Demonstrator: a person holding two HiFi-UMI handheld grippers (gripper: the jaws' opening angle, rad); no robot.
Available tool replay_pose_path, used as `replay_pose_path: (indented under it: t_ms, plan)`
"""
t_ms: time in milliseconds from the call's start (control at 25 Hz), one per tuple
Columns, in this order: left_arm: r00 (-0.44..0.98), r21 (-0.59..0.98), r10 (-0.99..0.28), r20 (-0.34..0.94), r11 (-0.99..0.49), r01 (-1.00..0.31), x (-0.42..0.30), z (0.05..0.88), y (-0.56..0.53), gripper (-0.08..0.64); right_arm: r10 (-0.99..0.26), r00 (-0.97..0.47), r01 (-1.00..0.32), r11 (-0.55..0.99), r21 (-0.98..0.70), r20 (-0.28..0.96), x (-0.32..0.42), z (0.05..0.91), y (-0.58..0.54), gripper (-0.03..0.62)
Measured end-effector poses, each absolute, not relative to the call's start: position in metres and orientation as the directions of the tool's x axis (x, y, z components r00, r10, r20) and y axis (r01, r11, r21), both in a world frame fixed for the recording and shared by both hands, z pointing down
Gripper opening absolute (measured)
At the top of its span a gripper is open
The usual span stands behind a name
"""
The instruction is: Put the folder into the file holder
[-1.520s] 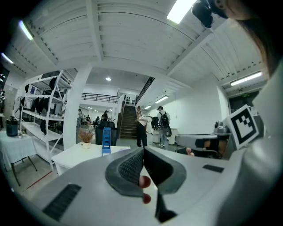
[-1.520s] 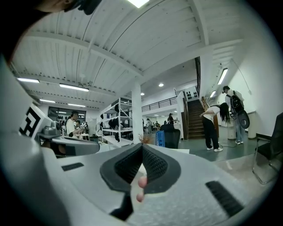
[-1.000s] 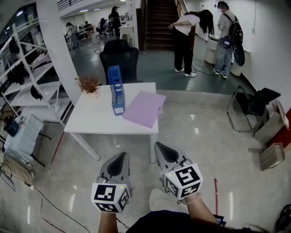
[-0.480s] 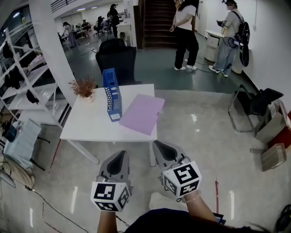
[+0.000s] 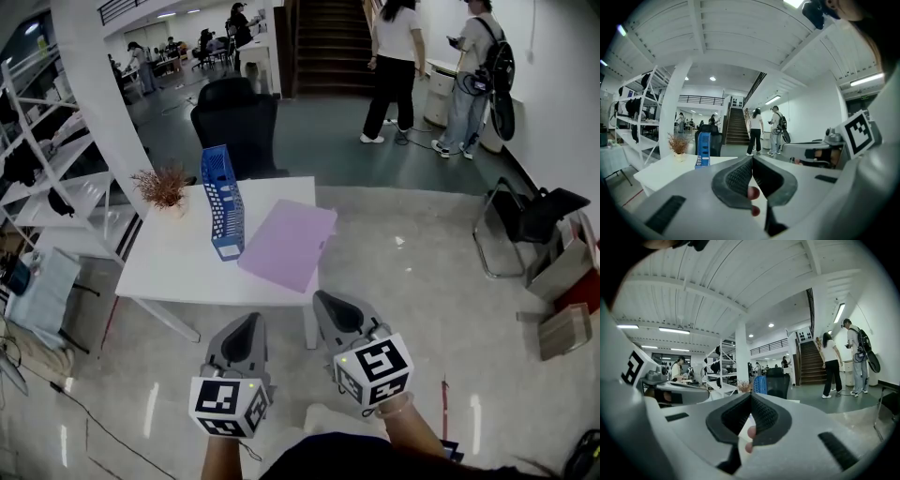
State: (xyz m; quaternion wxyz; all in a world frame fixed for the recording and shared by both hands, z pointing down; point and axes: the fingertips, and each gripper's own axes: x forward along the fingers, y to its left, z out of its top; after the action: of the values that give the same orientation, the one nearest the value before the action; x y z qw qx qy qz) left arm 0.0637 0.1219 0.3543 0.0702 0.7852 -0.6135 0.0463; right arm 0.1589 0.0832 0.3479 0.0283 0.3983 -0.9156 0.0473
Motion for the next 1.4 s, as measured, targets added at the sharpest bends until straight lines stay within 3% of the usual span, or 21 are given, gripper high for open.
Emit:
replay_pose_path:
  t_ms: [680,1400]
  plan:
    - [0.250,0.072,-0.944,0.216,-0.240,-0.968,0.051,0.357,0.081,0.006,-0.720,-0.687,-0.727,0.675,-0.129,0.104,0.146,0.361,0.026,0.000]
    - [0.296,0.059,-0.936,0.192,-0.290,-0.955,-0.013,0.375,0.006,0.006,-0.772,-0.621,-0.784,0.611,-0.109,0.137,0.100,0.374,-0.044,0.000]
